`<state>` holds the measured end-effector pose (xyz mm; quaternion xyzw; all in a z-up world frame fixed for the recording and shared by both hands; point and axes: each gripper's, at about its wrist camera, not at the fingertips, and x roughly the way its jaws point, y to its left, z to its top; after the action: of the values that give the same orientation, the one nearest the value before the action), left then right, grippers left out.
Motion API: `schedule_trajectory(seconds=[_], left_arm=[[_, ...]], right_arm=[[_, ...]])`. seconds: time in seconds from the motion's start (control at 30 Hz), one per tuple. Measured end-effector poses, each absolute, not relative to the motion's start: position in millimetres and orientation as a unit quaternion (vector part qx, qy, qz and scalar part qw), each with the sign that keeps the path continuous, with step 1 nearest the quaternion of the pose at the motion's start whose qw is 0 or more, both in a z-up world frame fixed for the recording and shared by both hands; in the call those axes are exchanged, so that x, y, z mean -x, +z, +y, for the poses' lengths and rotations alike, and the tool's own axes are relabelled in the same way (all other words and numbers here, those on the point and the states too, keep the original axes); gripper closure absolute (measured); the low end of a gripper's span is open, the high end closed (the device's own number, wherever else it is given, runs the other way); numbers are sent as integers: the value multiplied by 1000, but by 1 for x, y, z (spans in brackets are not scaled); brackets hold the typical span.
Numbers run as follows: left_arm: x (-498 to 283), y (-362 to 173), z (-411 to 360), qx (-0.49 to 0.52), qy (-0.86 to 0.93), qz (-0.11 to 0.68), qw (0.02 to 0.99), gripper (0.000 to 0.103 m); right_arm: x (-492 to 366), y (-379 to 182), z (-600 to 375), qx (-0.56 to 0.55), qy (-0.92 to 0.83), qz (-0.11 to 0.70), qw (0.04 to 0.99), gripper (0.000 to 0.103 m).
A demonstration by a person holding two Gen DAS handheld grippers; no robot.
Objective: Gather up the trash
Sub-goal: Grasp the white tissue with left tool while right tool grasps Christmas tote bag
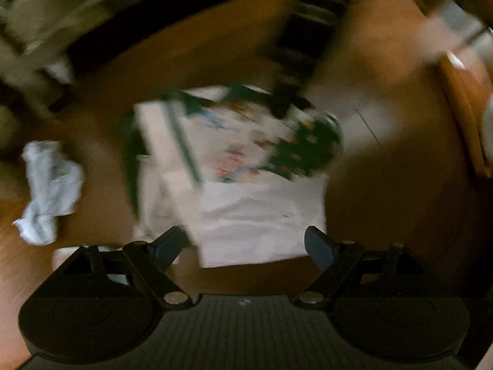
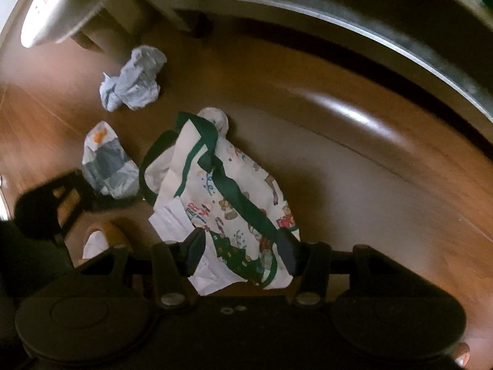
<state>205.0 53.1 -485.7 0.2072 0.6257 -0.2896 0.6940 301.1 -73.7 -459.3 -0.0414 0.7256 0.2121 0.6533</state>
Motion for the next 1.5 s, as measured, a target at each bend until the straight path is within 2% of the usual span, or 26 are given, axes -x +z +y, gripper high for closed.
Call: schedule_trajectory(seconds=[0.47, 0.73, 0.83, 1.03, 1.1, 1.13, 1.2, 1.33, 1.5], left_arm=[[-171, -543, 7, -317, -346, 616, 633, 17], [-161, -544, 1, -340, -343, 593, 644, 17], [-159, -541, 7, -326, -332, 595, 655, 25], [-171, -533, 17, -294, -305, 601, 677, 50], [-176, -529, 22, -284, -297, 603, 684, 69], [-179, -529, 24, -280, -293, 604, 686, 73], [-185, -529, 31, -266, -281, 610, 691, 87], [-199, -527, 48, -227, -252, 634, 695, 90], [-212, -508, 58, -193, -235, 642, 704, 90]], right_arm=[[-298, -498, -63, 54, 219, 740, 634, 52], [-296, -510, -54, 83, 223, 731, 639, 53], [-293, -511, -53, 95, 223, 725, 645, 55], [-287, -509, -51, 114, 222, 714, 654, 73], [-285, -506, -50, 115, 224, 711, 657, 84], [-284, -505, -50, 113, 223, 710, 659, 87], [-283, -502, -51, 108, 223, 709, 660, 92], [-282, -498, -51, 94, 219, 712, 661, 97], [-282, -476, -62, 76, 216, 703, 674, 98]])
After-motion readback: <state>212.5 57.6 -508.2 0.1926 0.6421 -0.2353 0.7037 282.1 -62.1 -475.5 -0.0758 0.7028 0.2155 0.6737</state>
